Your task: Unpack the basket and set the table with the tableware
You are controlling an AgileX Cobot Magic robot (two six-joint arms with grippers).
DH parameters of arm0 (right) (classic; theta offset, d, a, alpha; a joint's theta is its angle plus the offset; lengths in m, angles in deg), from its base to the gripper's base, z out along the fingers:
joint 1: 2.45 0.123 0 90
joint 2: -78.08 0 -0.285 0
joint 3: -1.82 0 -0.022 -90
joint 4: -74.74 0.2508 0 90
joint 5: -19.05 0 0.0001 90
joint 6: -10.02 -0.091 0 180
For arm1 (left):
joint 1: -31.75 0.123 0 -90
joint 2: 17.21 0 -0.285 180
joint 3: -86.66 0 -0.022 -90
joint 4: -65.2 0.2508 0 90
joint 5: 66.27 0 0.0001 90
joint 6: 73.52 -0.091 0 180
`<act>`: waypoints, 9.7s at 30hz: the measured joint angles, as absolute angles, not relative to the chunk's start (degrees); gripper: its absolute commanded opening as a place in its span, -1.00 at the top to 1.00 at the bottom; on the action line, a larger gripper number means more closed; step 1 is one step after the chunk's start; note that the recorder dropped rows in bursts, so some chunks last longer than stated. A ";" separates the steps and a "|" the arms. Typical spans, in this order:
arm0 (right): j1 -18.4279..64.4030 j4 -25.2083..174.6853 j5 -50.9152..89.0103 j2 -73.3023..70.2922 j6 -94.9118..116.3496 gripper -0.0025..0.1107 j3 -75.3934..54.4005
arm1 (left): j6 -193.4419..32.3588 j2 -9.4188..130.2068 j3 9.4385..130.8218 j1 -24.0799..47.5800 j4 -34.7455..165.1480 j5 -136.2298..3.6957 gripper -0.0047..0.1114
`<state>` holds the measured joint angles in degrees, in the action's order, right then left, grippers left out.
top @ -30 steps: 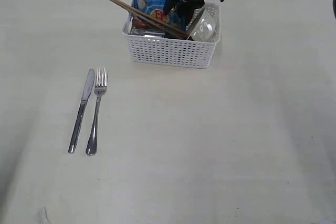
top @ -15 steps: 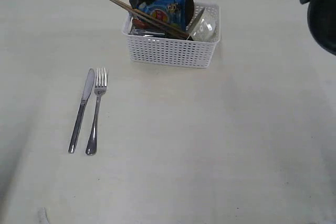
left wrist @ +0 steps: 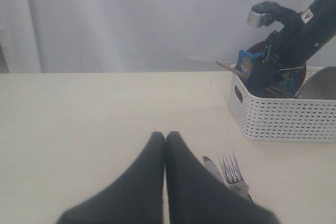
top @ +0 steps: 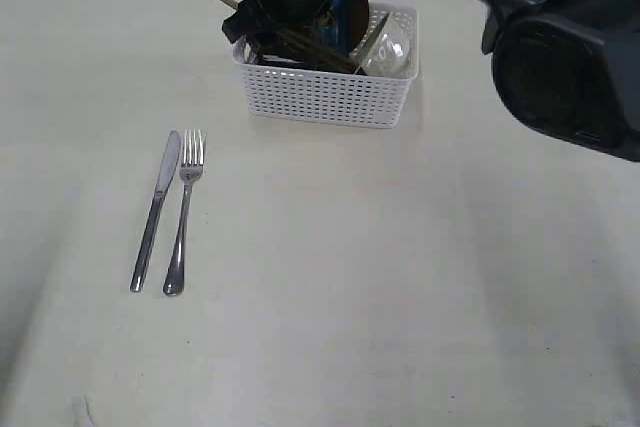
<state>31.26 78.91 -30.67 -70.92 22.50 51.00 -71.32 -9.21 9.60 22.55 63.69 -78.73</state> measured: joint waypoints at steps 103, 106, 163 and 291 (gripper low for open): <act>-1.29 86.17 -27.35 -43.77 13.27 0.96 -1.54 | -71.32 -9.21 9.60 22.55 63.69 -78.73 0.92; -1.08 86.29 -28.26 -45.73 13.27 0.96 -1.54 | -71.32 -9.21 9.60 22.55 63.69 -78.73 0.92; 29.05 102.00 -37.43 -39.47 32.53 0.96 12.97 | -71.32 -9.21 9.60 22.55 63.69 -78.73 0.92; 7.40 118.66 -33.75 -73.61 61.58 -0.13 57.95 | -71.32 -9.21 9.60 22.55 63.69 -78.73 0.92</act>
<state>7.40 118.66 -33.75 -73.61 61.58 57.95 -71.32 -9.21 9.60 22.55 63.69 -78.73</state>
